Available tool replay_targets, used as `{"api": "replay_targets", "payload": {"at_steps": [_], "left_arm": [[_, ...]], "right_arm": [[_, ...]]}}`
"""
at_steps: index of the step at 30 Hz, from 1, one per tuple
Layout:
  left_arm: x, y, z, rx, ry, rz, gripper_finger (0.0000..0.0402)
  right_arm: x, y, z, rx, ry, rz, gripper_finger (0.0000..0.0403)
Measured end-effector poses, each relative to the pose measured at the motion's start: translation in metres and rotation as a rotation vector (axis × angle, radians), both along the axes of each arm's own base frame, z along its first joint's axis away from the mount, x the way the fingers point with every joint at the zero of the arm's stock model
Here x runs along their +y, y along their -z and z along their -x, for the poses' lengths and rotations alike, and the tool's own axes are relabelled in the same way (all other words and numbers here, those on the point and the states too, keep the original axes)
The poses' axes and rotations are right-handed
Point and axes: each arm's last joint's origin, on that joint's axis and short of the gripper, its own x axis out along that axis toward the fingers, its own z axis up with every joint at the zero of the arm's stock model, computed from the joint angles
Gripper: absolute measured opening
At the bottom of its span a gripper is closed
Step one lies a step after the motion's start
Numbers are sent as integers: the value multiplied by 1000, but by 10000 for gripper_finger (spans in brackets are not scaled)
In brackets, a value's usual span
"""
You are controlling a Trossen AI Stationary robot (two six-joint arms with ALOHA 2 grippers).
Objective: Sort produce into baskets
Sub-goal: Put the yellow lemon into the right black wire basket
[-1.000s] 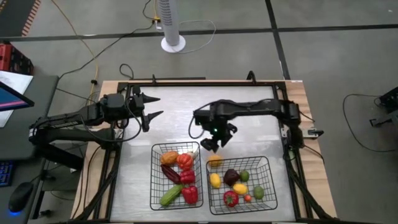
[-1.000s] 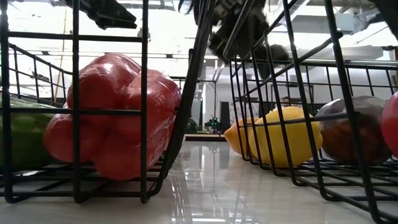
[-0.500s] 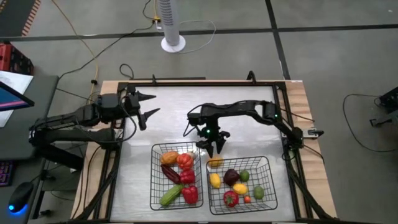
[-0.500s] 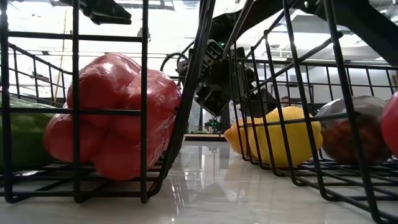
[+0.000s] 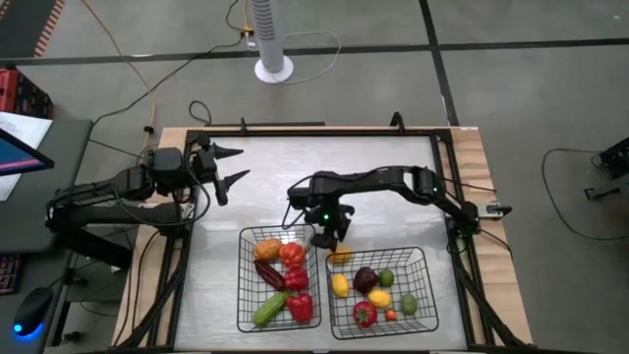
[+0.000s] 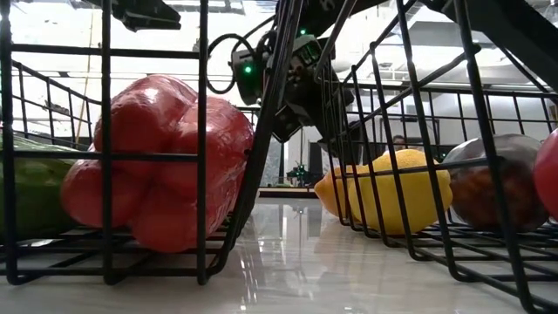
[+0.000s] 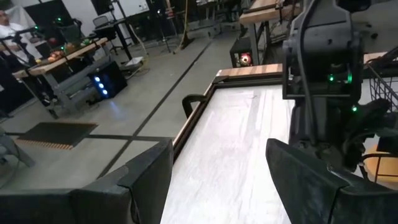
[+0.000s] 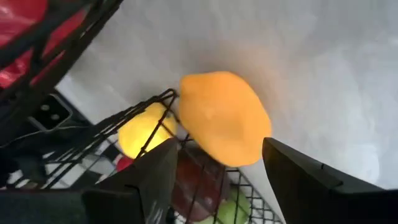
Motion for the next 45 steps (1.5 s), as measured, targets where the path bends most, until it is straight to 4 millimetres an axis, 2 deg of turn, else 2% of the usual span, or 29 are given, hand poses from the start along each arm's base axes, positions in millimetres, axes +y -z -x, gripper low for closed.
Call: {"api": "replay_targets", "payload": {"at_steps": [8, 26, 28, 33, 35, 40, 45], "left_arm": [[0, 0, 0, -1, 0, 1, 246], [0, 0, 0, 0, 0, 3, 246], [0, 0, 0, 0, -1, 3, 246], [0, 1, 0, 5, -1, 4, 246], [0, 1, 0, 6, -2, 4, 246], [0, 1, 0, 7, -2, 4, 246], [0, 1, 0, 12, -4, 9, 246]], "right_arm": [[9, 1, -3, -40, -44, 46, 266], [10, 5, -6, -74, -95, 166, 265], [9, -1, -6, -82, -89, 220, 265], [3, -34, -1, -165, -72, 351, 265], [5, -41, 2, -181, -82, 394, 265], [12, -44, 1, -209, -106, 382, 265], [19, -28, 1, -182, -137, 302, 265]]}}
